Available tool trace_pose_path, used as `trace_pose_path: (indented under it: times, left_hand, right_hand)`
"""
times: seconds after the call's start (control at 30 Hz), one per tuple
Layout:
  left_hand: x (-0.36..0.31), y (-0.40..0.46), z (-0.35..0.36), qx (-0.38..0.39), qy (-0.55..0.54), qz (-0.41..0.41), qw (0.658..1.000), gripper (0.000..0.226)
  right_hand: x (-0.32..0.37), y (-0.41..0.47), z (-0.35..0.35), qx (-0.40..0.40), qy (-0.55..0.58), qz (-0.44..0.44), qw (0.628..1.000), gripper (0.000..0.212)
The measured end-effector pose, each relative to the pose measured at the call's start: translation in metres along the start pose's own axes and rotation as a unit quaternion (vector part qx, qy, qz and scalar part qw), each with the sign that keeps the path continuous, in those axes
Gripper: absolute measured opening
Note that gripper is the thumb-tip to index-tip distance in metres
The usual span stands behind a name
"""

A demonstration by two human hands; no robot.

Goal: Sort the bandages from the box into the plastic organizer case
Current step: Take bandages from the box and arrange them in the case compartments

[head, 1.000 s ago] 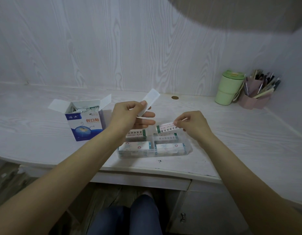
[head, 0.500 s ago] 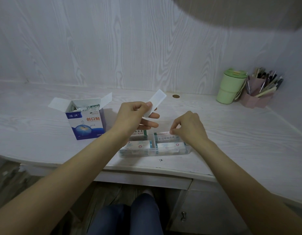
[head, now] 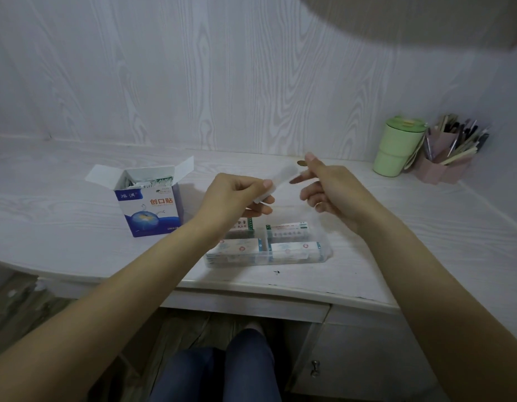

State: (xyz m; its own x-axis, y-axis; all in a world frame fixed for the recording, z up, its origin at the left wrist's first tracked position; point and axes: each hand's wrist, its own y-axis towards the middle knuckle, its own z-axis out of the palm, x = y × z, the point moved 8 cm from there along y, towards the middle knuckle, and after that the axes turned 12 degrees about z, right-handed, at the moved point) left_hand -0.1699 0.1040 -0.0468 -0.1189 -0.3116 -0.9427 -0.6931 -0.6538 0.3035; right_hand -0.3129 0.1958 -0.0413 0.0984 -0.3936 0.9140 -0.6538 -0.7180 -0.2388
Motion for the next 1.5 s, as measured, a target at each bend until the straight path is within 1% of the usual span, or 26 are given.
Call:
trace_pose_path:
  times: [0.03,0.07,0.1,0.17,0.2,0.23,0.27,0.33,0.4,0.47,0.57,0.63,0.87,0.93,1.0,1.13,1.23,1.5]
  left_hand:
    - [-0.001,0.001,0.003,0.018,0.015,0.011,1.000,0.012]
    - [-0.002,0.002,0.007,0.034,0.034,0.025,0.999,0.010]
    - [-0.004,0.003,0.009,0.046,0.059,0.040,0.996,0.008]
    - [-0.004,0.005,0.013,0.062,0.122,0.063,0.989,0.013]
    - [-0.003,0.006,0.013,0.067,0.148,0.067,0.984,0.019]
    - [0.000,0.006,0.014,0.071,0.166,0.064,0.981,0.027]
    - [0.002,0.007,0.015,0.076,0.176,0.060,0.980,0.033]
    - [0.008,0.009,0.019,0.085,0.158,0.046,0.983,0.035]
    - [0.014,0.012,0.021,0.079,0.136,0.032,0.987,0.028]
    - [0.018,0.018,0.020,0.072,0.193,0.041,0.978,0.021]
    - [0.021,0.024,0.023,0.098,0.320,0.058,0.940,0.015]
    - [0.025,0.027,0.029,0.131,0.376,0.060,0.915,0.014]
    - [0.034,0.034,0.048,0.201,0.492,0.051,0.845,0.018]
    - [0.037,0.034,0.052,0.218,0.514,0.047,0.828,0.017]
    - [0.037,0.035,0.053,0.222,0.528,0.048,0.818,0.016]
    - [0.037,0.039,0.053,0.217,0.550,0.056,0.804,0.015]
    - [0.040,0.041,0.053,0.222,0.560,0.046,0.797,0.014]
    - [0.052,0.043,0.054,0.250,0.531,0.018,0.809,0.016]
  right_hand:
    - [0.000,-0.002,0.004,0.042,0.031,0.020,0.998,0.045]
    - [0.000,-0.004,0.007,0.066,0.046,0.026,0.996,0.043]
    - [0.001,-0.004,0.009,0.075,0.051,0.020,0.996,0.038]
    - [0.004,-0.003,0.006,0.068,0.053,-0.013,0.996,0.018]
    - [0.005,-0.002,0.004,0.061,0.055,-0.030,0.996,0.010]
    - [0.004,0.000,0.001,0.053,0.056,-0.041,0.996,0.007]
    - [0.001,0.002,-0.002,0.042,0.055,-0.044,0.997,0.008]
    - [-0.004,0.005,-0.008,0.012,0.041,-0.048,0.998,0.011]
    - [-0.008,0.007,-0.010,-0.015,0.015,-0.057,0.998,0.013]
    - [-0.010,0.010,-0.010,-0.046,-0.035,-0.070,0.996,0.011]
    - [-0.011,0.014,-0.007,-0.077,-0.143,-0.097,0.982,0.005]
    - [-0.014,0.018,-0.002,-0.084,-0.217,-0.100,0.967,0.003]
    - [-0.029,0.028,0.013,-0.098,-0.377,-0.075,0.918,0.009]
    - [-0.031,0.029,0.017,-0.098,-0.402,-0.076,0.907,0.010]
    - [-0.032,0.030,0.017,-0.103,-0.414,-0.071,0.902,0.010]
    - [-0.033,0.033,0.015,-0.111,-0.445,-0.066,0.886,0.017]
    - [-0.034,0.036,0.014,-0.110,-0.462,-0.056,0.879,0.025]
    - [-0.038,0.039,0.013,-0.095,-0.469,-0.031,0.878,0.036]
